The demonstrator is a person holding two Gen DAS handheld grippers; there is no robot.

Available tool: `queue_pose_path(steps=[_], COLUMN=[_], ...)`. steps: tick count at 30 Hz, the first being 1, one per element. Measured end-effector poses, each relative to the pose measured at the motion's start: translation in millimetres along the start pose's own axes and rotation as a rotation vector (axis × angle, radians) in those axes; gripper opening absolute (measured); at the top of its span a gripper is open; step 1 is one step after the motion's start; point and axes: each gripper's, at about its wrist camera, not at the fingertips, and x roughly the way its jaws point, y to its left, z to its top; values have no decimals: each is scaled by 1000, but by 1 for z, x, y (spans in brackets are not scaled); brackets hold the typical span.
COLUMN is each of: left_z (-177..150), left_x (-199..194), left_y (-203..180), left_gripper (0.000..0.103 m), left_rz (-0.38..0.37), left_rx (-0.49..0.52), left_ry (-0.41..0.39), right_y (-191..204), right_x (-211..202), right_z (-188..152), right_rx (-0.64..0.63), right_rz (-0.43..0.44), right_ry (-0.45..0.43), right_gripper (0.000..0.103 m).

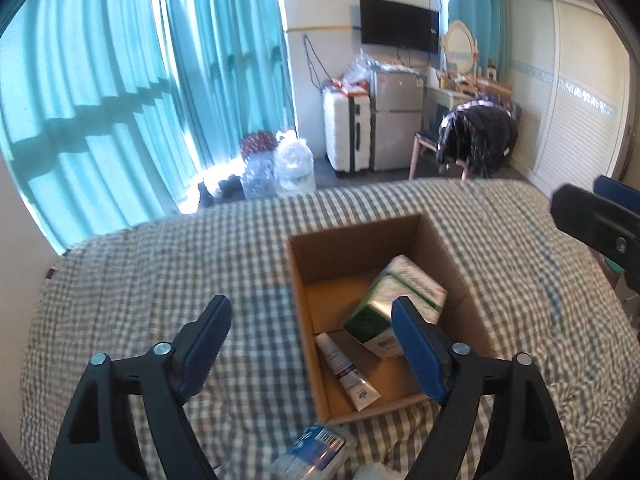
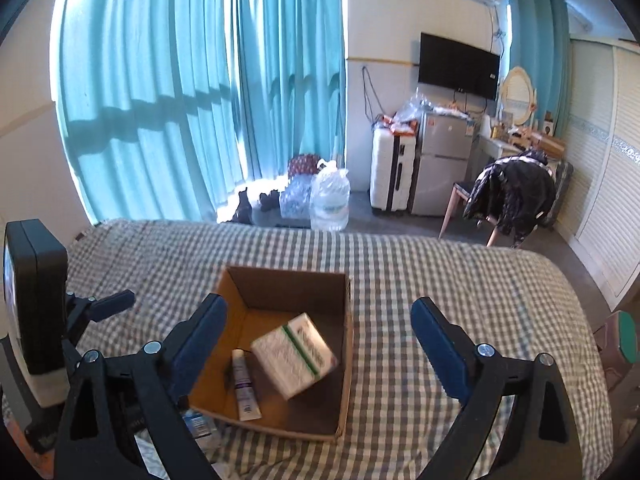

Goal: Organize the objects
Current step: 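Withdraw both tools from the box back toward the remaining items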

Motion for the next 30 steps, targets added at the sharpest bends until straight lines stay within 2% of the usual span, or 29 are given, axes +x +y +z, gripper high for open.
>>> queue_pose_path(steps=[3, 7, 13, 22, 30], left_z=[3, 1, -10, -36, -73], left_x=[-41, -91, -140, -189, -196], left_y=[12, 24, 41, 57, 55], left_gripper=[101, 103, 103, 103, 103], left_rz=[15, 34, 67, 122, 137], left_rx=[-14, -40, -66, -76, -98], left_ry=[-62, -117, -157, -199, -186], right_y=[7, 16, 33, 51, 60], right_x=[-39, -87, -149, -194, -190], right_z=[6, 9, 5, -15, -58], right_rx=[-5, -9, -26, -39, -71], right_rz=[-11, -5, -1, 31, 29], right_ry=[-31, -65, -111, -144, -115], right_gripper=[101, 103, 103, 103, 103])
